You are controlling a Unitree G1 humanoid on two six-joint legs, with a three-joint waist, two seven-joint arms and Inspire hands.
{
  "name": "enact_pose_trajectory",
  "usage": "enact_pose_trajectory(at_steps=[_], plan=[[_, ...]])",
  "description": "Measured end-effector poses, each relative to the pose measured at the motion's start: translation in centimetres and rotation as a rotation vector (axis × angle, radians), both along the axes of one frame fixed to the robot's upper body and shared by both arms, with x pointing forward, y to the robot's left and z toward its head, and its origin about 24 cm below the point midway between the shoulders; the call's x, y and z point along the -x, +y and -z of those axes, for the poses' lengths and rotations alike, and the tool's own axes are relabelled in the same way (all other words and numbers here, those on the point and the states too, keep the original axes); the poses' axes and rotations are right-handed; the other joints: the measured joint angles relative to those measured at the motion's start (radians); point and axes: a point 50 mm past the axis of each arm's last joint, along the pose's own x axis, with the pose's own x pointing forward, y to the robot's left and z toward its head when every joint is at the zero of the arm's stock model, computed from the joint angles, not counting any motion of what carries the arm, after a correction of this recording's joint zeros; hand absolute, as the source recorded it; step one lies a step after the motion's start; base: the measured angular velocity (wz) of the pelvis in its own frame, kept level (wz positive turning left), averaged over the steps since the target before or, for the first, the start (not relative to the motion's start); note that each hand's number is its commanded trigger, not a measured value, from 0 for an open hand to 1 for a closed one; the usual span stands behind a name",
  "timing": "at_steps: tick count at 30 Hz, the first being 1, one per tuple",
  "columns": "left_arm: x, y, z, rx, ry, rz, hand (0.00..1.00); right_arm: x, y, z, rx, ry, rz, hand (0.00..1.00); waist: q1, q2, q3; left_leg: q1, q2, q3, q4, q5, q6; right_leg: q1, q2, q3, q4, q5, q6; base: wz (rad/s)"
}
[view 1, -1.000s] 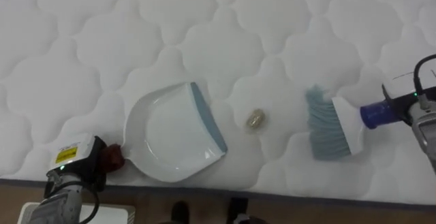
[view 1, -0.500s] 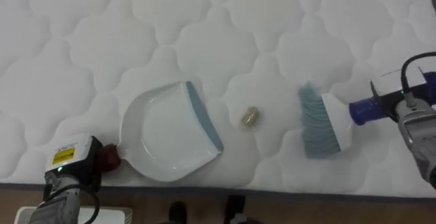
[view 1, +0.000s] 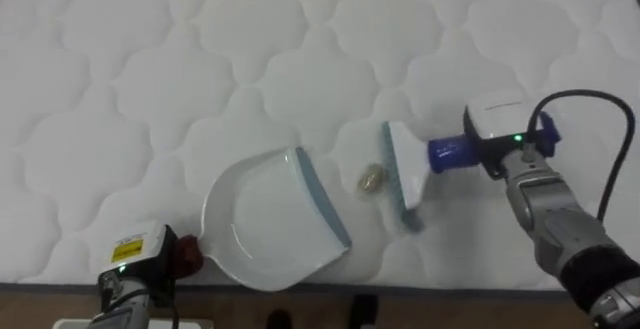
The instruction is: Clean bed
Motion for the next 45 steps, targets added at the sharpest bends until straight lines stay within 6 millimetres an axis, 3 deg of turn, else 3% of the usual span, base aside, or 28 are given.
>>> enact_pose_trajectory(at_steps=[13, 31, 45], plan=[[0.3, -0.7, 0.3, -0.025, 0.023, 0.03, 1.0, 0.0, 1.1, -0.6, -0.055, -0.03, -0.032, 1.0, 0.004, 0.03, -0.0051, -0.001, -0.001, -0.001, 0.009, 0.0, 0.0, -0.002, 0.001, 0.0, 0.003, -0.001, 0.0, 0.0], [0.1, -0.9, 0.3, -0.021, 0.021, 0.036, 1.0, 0.6, 3.8, 0.3, -0.14, 0.01, -0.093, 1.0, 0.007, 0.031, -0.0052, -0.014, -0.002, -0.009, 0.015, 0.0, 0.0, -0.008, -0.001, -0.008, 0.003, -0.001, 0.001, 0.01], [0.6, -1.0, 0.9, -0.016, 0.051, 0.053, 1.0, 1.4, 6.7, 0.8, -0.294, 0.113, -0.191, 1.0, 0.004, 0.044, -0.0057, -0.024, -0.014, -0.031, 0.033, -0.002, 0.003, -0.021, -0.024, -0.027, 0.051, -0.027, 0.003, 0.06]])
